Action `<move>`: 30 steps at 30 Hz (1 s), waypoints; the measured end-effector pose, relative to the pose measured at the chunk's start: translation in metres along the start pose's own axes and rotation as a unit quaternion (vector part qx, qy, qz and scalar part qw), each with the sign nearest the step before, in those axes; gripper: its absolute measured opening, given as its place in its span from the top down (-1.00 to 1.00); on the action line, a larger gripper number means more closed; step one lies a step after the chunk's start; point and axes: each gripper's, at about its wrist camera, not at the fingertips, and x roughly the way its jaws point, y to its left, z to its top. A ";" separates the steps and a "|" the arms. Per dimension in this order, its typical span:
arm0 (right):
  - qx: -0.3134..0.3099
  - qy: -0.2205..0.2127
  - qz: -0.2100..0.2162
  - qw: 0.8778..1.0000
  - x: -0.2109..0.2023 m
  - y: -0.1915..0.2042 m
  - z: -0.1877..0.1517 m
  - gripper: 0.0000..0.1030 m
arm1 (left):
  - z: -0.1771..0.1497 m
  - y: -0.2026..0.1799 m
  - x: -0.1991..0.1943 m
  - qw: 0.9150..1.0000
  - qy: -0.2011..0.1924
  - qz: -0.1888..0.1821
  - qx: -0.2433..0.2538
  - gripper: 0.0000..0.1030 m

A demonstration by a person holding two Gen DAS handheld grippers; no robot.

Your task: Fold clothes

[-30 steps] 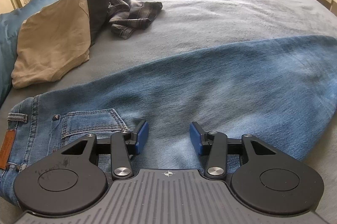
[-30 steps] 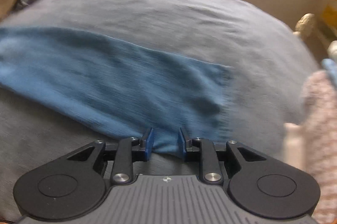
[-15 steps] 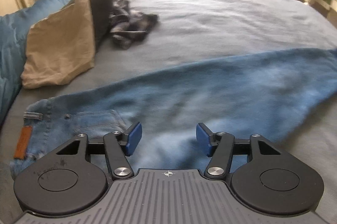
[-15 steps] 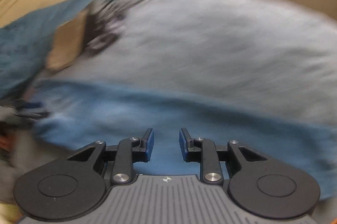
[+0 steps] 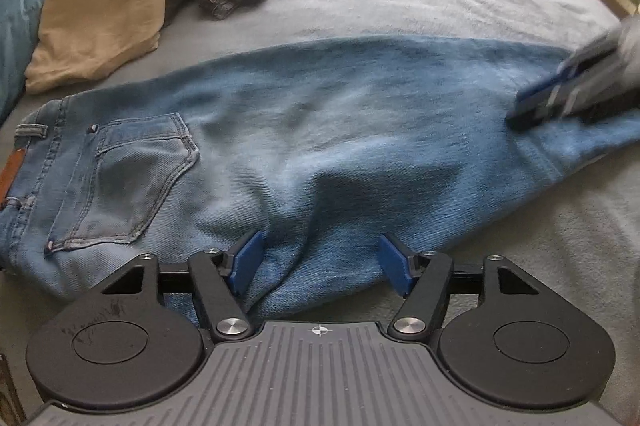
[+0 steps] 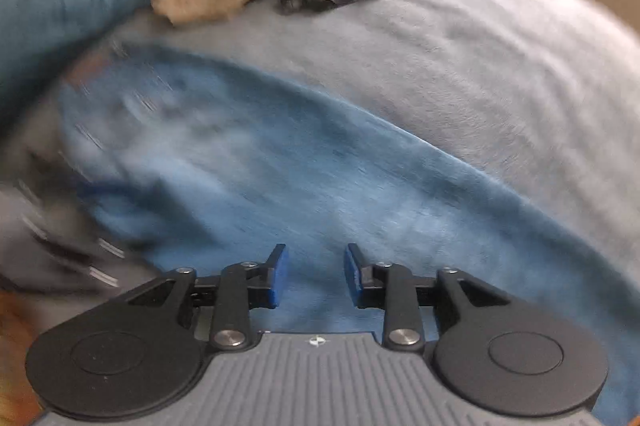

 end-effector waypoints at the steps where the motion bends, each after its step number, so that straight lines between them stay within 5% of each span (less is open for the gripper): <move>1: -0.025 0.000 -0.019 1.000 0.014 0.003 -0.012 0.26 | -0.002 0.001 0.000 1.000 -0.004 -0.003 0.001 -0.28; 6: -0.019 -0.051 -0.026 0.998 0.013 -0.003 -0.032 0.16 | -0.004 0.003 -0.003 1.000 -0.016 -0.009 -0.004 -0.30; 19: 0.024 -0.057 -0.029 0.998 0.014 -0.005 -0.034 0.11 | 0.018 0.027 -0.021 0.997 -0.060 -0.024 -0.053 -0.29; 23: 0.026 -0.057 -0.030 0.998 0.015 -0.005 -0.034 0.11 | 0.005 0.023 0.009 1.000 -0.009 -0.001 -0.020 -0.31; 30: 0.039 -0.062 -0.026 0.997 0.003 -0.002 -0.025 0.10 | 0.000 0.025 0.006 1.000 -0.026 -0.004 -0.008 -0.34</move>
